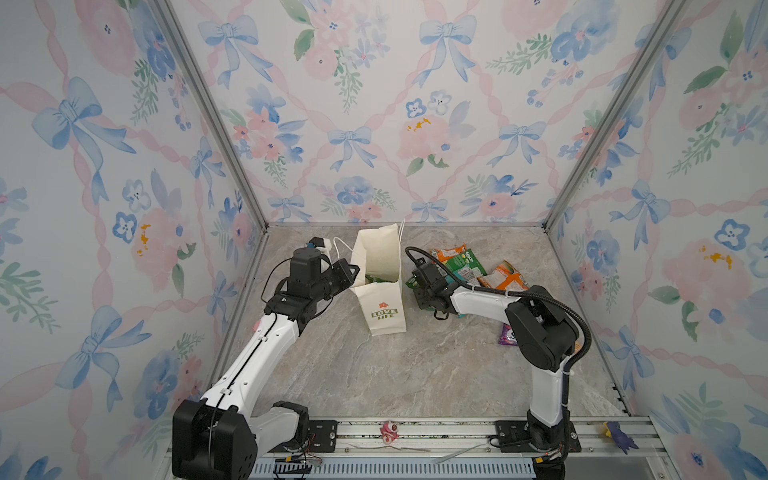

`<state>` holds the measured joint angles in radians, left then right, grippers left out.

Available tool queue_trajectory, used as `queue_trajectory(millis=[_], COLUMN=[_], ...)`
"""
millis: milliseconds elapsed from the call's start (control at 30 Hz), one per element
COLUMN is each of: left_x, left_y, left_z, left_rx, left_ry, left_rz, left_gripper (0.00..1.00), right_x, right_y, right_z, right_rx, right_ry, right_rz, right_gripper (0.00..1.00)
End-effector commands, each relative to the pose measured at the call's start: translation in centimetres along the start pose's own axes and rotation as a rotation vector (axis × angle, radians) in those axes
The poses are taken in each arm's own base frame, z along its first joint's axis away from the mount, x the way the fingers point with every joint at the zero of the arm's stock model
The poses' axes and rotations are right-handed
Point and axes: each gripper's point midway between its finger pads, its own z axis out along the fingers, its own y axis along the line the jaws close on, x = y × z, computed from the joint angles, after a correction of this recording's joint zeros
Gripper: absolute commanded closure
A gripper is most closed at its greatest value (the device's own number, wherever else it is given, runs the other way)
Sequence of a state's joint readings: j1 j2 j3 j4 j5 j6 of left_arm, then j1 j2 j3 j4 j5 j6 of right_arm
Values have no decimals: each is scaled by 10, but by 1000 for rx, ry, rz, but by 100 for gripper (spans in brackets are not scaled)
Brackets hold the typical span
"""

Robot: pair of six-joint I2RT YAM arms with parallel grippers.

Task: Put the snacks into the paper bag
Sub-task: 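Lower the right gripper onto the second green Spring Tea packet's top edge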

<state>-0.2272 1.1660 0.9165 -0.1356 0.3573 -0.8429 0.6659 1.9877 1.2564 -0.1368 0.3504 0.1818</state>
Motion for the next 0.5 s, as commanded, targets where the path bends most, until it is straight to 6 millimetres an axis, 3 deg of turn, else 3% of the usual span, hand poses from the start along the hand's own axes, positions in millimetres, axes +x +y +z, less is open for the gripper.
queue_trajectory(millis=[0, 467], left_x=[5, 6], left_y=[6, 7], left_z=[2, 2], left_rx=[-12, -11], left_ry=[22, 28], left_rz=[-1, -1], left_gripper=[100, 100], right_x=[15, -8], right_y=[-2, -5], right_z=[0, -23], right_rx=[-45, -175], right_ry=[51, 0], right_rz=[30, 131], right_gripper=[54, 72])
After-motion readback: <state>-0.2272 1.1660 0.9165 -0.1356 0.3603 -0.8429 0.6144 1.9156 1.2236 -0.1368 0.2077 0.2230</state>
